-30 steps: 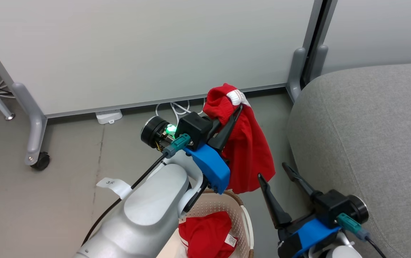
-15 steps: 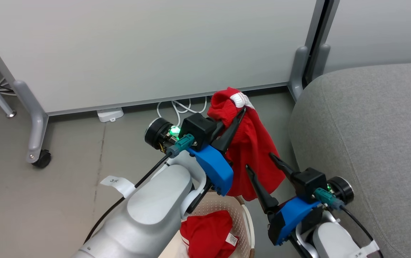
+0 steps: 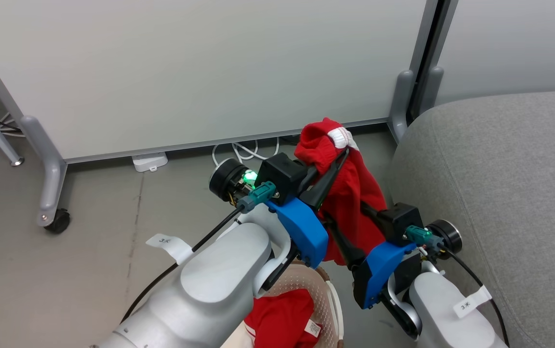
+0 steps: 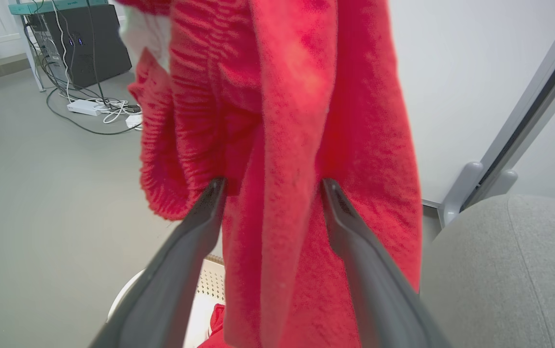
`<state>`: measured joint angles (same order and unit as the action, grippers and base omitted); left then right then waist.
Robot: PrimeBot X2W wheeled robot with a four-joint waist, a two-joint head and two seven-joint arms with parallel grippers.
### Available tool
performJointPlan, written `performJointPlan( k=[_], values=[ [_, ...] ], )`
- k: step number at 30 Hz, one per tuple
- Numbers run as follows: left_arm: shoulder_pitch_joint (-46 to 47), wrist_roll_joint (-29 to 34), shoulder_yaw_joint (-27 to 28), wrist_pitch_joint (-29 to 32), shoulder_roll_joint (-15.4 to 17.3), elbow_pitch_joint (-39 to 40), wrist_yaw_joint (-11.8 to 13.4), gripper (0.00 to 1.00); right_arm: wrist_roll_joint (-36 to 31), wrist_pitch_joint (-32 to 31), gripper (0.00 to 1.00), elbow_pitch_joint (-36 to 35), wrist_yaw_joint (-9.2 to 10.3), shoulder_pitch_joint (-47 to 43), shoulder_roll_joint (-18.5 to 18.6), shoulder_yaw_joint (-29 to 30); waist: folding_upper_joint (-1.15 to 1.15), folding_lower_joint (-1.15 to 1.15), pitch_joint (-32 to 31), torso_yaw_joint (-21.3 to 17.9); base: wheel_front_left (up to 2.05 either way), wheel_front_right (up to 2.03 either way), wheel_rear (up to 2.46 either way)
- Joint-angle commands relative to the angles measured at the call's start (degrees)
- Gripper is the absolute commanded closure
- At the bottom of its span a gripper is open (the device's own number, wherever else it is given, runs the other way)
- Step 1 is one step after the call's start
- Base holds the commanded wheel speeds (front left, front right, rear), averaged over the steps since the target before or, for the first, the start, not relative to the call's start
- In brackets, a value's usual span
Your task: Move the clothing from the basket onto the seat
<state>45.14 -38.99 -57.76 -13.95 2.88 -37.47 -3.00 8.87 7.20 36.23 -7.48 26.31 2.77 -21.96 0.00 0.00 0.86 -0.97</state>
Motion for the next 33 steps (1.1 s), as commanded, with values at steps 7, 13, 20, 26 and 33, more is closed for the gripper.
performJointPlan(
  k=[7,13,20,26,33],
  values=[
    [1.34,-1.56,-1.38,-0.25,0.01,0.04,0.71,1.00,2.08,1.65,1.00,4.31,-0.03,2.80,0.19,-0.62,0.00,0.00,-0.26,-0.19,0.00,0.00,0.00],
    [1.68,-2.34,-1.94,-0.43,0.02,-0.69,1.06,1.00,3.08,3.07,1.00,6.06,-0.03,3.68,0.19,-0.92,0.00,0.00,-0.24,-0.64,0.00,0.00,0.00],
    [2.08,-3.02,-2.57,-0.77,0.01,-1.25,1.15,1.00,4.04,4.13,1.00,7.09,-0.03,4.29,0.19,-1.48,0.00,0.00,-0.23,-0.89,0.00,0.00,0.00],
    [2.15,-3.45,-3.05,-0.91,0.02,-1.59,1.13,1.00,4.33,4.51,1.00,7.73,-0.03,4.82,0.19,-2.00,0.00,0.00,-0.17,-0.97,0.00,0.00,0.00],
    [1.88,-4.33,-3.59,-0.64,0.02,-2.35,0.97,0.98,4.51,4.78,1.00,8.29,-0.03,5.20,0.19,-2.37,0.00,0.00,-0.26,-0.91,0.00,0.00,0.00]
  ],
)
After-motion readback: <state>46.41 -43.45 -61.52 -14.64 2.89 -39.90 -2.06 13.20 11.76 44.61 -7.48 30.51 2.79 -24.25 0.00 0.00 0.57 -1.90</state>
